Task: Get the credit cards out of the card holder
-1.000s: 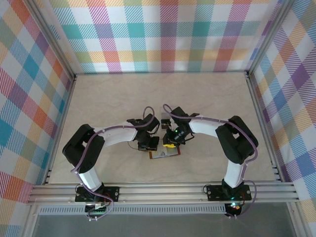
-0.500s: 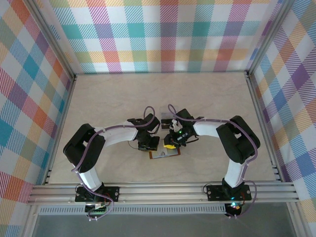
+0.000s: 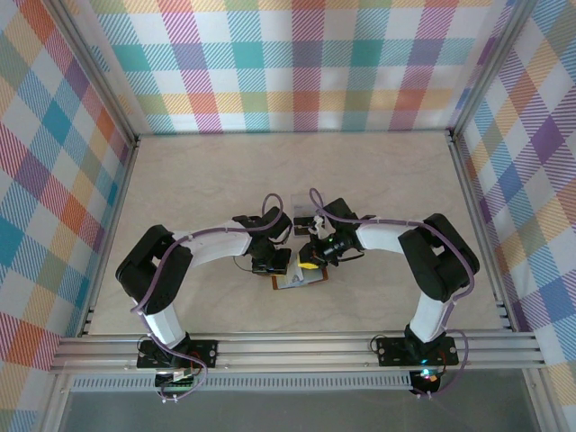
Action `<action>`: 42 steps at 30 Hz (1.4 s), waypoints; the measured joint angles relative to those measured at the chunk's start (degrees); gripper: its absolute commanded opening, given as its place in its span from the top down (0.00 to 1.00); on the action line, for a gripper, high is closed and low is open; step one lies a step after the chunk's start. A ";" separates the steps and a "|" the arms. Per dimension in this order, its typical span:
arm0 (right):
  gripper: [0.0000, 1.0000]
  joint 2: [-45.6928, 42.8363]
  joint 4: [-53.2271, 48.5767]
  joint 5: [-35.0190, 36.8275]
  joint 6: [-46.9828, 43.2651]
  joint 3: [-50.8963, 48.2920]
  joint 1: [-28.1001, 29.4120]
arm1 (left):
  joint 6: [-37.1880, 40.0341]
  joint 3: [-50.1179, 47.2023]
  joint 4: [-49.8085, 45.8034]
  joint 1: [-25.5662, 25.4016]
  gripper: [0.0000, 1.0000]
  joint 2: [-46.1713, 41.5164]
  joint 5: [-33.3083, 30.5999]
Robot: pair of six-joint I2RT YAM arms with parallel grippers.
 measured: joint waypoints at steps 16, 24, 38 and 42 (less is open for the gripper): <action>0.96 -4.42 -12.83 10.19 -5.75 3.69 -0.17 | 0.00 0.00 -0.02 0.00 1.00 0.00 0.04; 0.97 -6.01 -18.47 13.94 -8.17 5.44 -0.22 | 0.00 0.00 -0.02 0.00 1.00 0.00 0.07; 0.86 -5.70 -17.79 12.15 -7.82 5.44 -0.13 | 0.00 0.00 0.00 0.00 1.00 0.00 0.07; 0.87 -4.76 -16.72 11.19 -7.26 5.44 0.13 | 0.00 0.00 0.00 0.00 1.00 0.00 0.07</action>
